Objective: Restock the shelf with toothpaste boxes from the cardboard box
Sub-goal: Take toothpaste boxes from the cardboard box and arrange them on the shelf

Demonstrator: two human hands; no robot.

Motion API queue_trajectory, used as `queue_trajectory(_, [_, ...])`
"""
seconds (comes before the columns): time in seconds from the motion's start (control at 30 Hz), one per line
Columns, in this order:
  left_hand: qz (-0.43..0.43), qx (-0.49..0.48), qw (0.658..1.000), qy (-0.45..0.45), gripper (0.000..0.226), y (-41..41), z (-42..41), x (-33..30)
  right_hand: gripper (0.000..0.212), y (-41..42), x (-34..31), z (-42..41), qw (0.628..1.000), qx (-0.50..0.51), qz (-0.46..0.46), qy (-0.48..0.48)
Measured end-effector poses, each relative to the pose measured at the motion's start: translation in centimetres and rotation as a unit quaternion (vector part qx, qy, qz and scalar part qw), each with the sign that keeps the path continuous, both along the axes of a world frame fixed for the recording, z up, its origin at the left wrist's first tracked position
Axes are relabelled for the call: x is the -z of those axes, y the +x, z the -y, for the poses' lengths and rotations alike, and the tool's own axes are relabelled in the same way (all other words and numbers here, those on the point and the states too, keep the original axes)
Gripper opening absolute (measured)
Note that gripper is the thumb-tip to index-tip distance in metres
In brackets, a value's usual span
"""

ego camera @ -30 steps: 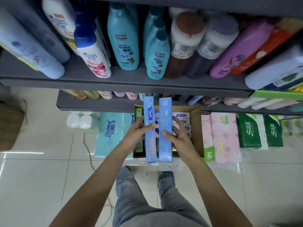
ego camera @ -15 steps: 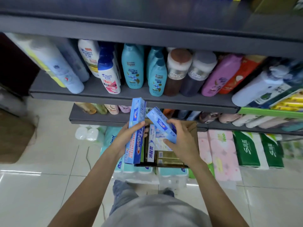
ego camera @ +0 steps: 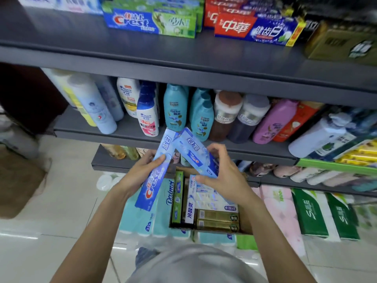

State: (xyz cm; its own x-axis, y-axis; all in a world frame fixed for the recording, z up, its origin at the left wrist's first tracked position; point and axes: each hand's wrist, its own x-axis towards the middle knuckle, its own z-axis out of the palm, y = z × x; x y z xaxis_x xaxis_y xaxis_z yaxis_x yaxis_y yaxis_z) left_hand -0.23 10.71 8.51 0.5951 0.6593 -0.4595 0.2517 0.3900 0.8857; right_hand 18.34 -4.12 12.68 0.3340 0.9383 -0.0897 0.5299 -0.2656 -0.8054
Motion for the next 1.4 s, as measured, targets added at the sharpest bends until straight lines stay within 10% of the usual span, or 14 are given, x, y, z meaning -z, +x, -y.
queue_trajectory(0.4, [-0.025, 0.049, 0.949, 0.310, 0.032, -5.9, -5.8, -9.5, 0.058, 1.0, -14.7, -8.5, 0.934, -0.100, 0.332, 0.086])
queue_trajectory(0.77, [-0.119, 0.070, 0.787, 0.602, 0.060, -3.5, -16.3, -24.2, 0.056, 5.2, -18.3, -15.3, 0.921, 0.086, 0.362, 0.114])
queue_trajectory(1.13, [-0.202, 0.216, 0.594, 0.748, 0.056, 9.0, -22.0, -23.2, 0.056, 5.7, -18.5, -15.5, 0.915, 0.158, 0.350, 0.123])
queue_trajectory(1.27, [0.020, 0.090, 0.647, 0.757, 0.042, 7.8, -22.0, -21.4, 0.058, 5.4, -19.1, -15.2, 0.925, 0.171, 0.286, 0.181])
queue_trajectory(1.4, [0.012, 0.004, 0.717, 0.697, 0.022, 5.8, -21.7, -21.4, 0.050, 4.6, -19.5, -14.7, 0.942, 0.164, 0.213, 0.201])
